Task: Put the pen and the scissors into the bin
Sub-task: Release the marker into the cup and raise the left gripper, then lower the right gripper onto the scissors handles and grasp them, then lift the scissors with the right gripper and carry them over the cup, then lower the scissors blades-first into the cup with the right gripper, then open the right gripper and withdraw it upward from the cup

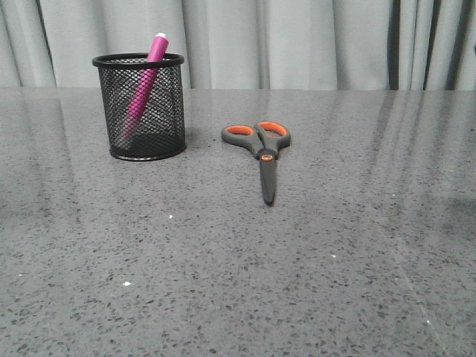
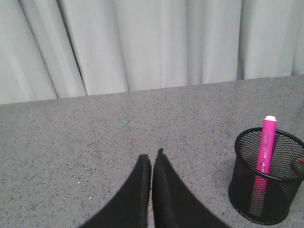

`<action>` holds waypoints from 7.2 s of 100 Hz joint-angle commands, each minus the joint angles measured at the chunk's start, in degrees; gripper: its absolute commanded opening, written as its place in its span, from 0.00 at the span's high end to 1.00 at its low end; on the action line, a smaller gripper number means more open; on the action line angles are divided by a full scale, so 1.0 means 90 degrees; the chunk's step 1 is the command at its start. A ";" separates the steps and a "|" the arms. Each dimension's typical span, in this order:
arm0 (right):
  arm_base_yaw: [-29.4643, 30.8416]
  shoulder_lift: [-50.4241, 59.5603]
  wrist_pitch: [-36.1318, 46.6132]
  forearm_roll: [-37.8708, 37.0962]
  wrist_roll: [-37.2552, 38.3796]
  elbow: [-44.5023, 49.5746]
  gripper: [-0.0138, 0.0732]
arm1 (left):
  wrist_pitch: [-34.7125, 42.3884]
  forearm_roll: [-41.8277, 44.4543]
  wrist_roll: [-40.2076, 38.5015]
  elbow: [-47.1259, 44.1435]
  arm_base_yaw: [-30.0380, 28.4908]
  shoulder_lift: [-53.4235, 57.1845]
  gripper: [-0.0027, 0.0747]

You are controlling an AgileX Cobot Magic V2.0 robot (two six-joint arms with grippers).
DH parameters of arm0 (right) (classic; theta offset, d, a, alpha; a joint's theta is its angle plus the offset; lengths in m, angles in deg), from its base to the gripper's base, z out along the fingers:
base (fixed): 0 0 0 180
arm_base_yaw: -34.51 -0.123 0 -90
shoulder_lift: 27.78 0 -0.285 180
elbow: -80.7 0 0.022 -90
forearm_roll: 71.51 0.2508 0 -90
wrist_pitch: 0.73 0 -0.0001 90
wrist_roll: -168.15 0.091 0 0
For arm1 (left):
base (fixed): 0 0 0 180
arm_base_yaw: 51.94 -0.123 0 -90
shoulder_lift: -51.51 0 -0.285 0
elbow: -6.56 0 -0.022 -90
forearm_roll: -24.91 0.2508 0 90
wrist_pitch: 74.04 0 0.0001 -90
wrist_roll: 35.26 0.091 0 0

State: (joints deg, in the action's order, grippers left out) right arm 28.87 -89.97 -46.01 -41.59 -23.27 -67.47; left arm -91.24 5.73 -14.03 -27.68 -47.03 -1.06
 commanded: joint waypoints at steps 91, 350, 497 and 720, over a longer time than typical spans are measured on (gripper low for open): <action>-0.3000 -0.4773 -0.0796 -0.3455 0.2689 -0.4749 0.38 | 0.0632 -0.0306 -0.0011 0.0154 -0.0015 0.0065 0.99; -0.3435 -0.5390 0.8470 -0.3765 0.2785 -0.3984 0.93 | 0.0765 -0.0471 -0.0011 0.0154 -0.0003 0.0065 0.99; -0.3392 -0.5536 1.0344 -0.3787 0.2772 -0.1962 0.93 | 0.0633 -0.0419 -0.0011 0.0154 -0.0003 0.0065 0.99; -0.0100 0.1831 0.8576 -0.4054 0.1564 0.2789 0.93 | 0.2324 -0.0327 -0.0023 -0.1586 -0.0003 0.1462 0.99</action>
State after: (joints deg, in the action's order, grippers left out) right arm 26.04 -80.70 25.79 -78.04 -8.50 -46.54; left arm -78.04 3.44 -14.03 -39.35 -47.03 7.77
